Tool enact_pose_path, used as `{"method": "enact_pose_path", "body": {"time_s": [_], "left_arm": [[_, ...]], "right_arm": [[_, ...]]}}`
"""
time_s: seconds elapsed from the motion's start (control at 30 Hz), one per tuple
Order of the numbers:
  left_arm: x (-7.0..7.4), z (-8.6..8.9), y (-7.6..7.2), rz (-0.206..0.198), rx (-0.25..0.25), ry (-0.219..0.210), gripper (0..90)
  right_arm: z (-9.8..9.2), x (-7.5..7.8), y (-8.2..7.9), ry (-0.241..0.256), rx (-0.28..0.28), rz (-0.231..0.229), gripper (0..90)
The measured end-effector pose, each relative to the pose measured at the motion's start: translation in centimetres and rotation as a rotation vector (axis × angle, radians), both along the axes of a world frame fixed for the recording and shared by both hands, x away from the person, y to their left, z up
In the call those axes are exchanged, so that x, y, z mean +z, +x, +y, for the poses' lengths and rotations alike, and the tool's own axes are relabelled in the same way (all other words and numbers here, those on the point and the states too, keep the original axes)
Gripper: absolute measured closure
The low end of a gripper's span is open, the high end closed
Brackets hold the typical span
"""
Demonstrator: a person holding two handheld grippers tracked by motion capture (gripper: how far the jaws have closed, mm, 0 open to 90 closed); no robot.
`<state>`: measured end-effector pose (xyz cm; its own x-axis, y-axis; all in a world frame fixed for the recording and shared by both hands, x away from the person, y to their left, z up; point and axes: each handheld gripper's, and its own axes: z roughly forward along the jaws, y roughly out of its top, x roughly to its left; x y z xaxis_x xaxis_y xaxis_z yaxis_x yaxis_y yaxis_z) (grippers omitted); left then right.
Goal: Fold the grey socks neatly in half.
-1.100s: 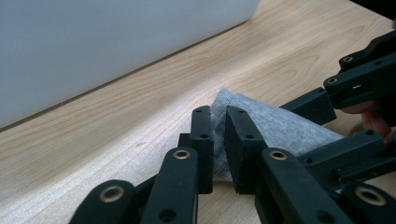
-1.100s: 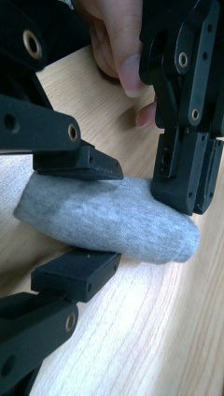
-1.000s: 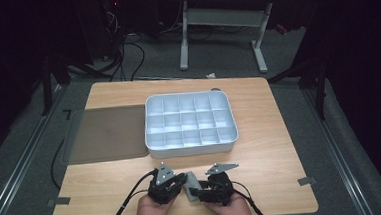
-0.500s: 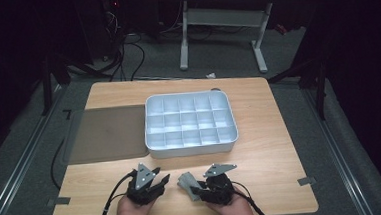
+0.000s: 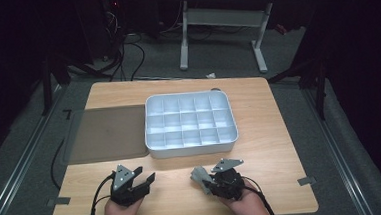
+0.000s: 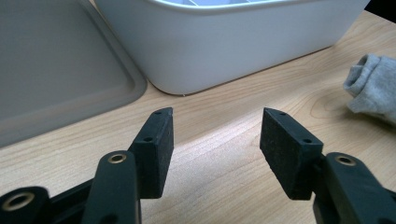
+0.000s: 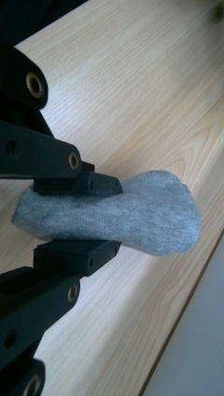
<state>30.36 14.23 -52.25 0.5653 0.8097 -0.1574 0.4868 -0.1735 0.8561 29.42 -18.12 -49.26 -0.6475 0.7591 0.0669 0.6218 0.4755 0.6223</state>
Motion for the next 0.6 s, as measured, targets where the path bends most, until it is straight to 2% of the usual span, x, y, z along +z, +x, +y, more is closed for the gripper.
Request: {"method": "enact_pose_path", "body": {"time_s": [0.23,0.6], "left_arm": [[-0.1,-0.4,0.0,-0.005,-0.028,0.014,43.7],[-0.4,-0.5,0.0,-0.005,-0.038,0.022,42.6]], "right_arm": [[-1.3,0.5,0.1,-0.069,-0.014,-0.017,71.6],[-3.1,0.9,0.6,-0.123,-0.033,-0.003,71.5]]}}
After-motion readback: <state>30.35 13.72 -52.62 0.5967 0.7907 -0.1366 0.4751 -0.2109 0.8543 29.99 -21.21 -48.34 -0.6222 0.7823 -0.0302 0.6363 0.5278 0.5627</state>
